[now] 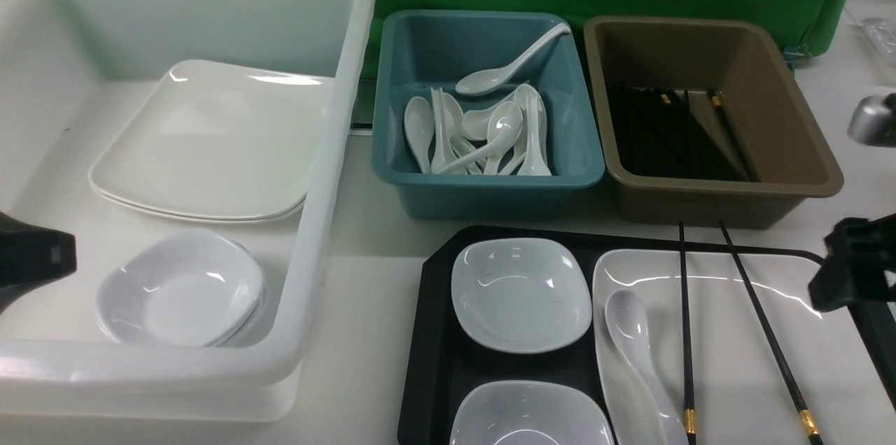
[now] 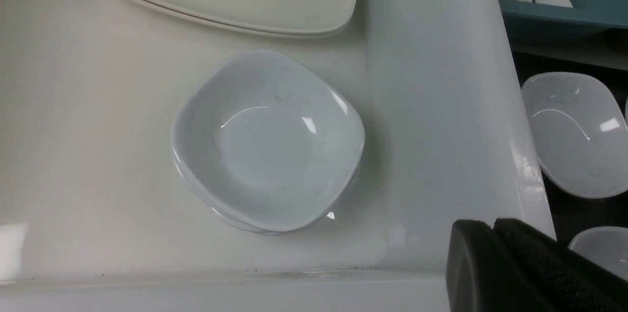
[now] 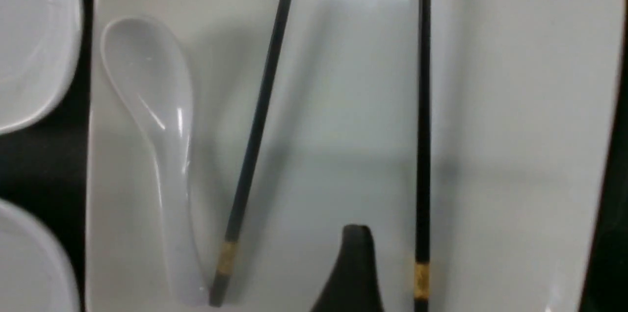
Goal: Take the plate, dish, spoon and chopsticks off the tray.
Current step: Use the right arm to grab a chopstick from the plate, then use the right arm to put a chopstick into the small storage box on the right, then use the right arm to grab a chopstick from the plate, then use the right arm to put a chopstick into the small storage box on the right, then use the right arm to grab a soup spoon from the plate, then use the right arm to put the soup spoon into the small storage box in the middle, then use the left arm to grab a small plate from the dinner plate
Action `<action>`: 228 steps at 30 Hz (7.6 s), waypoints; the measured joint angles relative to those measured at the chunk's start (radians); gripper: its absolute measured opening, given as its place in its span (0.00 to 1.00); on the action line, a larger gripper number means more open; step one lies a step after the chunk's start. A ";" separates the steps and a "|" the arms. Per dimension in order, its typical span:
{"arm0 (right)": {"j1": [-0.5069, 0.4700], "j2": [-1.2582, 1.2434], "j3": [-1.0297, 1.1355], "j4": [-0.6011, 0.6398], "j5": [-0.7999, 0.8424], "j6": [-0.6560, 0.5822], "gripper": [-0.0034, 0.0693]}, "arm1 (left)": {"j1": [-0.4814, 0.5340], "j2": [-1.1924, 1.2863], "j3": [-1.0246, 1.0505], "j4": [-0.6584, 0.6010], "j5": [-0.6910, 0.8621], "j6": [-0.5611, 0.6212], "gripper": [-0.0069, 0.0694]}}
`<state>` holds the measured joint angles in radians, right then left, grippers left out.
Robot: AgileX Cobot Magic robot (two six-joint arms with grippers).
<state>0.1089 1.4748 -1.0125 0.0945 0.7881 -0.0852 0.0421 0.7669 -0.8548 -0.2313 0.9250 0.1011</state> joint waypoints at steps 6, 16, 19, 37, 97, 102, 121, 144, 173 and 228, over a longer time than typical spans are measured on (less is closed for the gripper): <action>0.065 0.169 0.000 -0.088 -0.140 0.037 0.87 | 0.000 0.000 0.000 0.000 0.008 0.000 0.11; 0.068 0.291 0.000 -0.125 -0.223 0.077 0.76 | 0.000 0.000 -0.001 -0.013 0.009 0.000 0.11; 0.068 0.302 -0.001 -0.124 -0.223 0.078 0.61 | 0.000 0.000 -0.001 -0.029 0.008 0.005 0.11; 0.078 -0.006 -0.129 0.031 0.021 0.016 0.15 | 0.000 0.000 -0.001 -0.052 0.005 0.025 0.11; 0.182 0.401 -0.182 -0.024 -0.076 0.069 0.15 | 0.000 0.000 -0.002 -0.033 0.013 0.026 0.11; 0.182 0.246 -0.208 -0.022 -0.006 0.073 0.14 | 0.000 0.000 -0.002 -0.030 0.016 0.026 0.11; 0.041 0.577 -0.898 -0.021 -0.264 0.085 0.30 | 0.000 0.000 -0.002 -0.030 0.084 0.026 0.11; 0.357 0.242 -0.267 -0.056 0.203 -0.006 0.35 | 0.000 0.002 -0.002 -0.030 0.069 0.026 0.11; 0.401 0.144 -0.360 -0.075 0.098 0.064 0.28 | 0.000 0.002 -0.002 -0.053 0.074 0.049 0.11; 0.202 -0.554 0.142 -0.176 0.216 0.072 0.07 | -0.839 1.031 -0.446 0.222 -0.093 -0.170 0.39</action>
<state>0.3105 0.9206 -0.8701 -0.0818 1.0042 -0.0134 -0.7972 1.7978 -1.3010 -0.0092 0.8323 -0.0692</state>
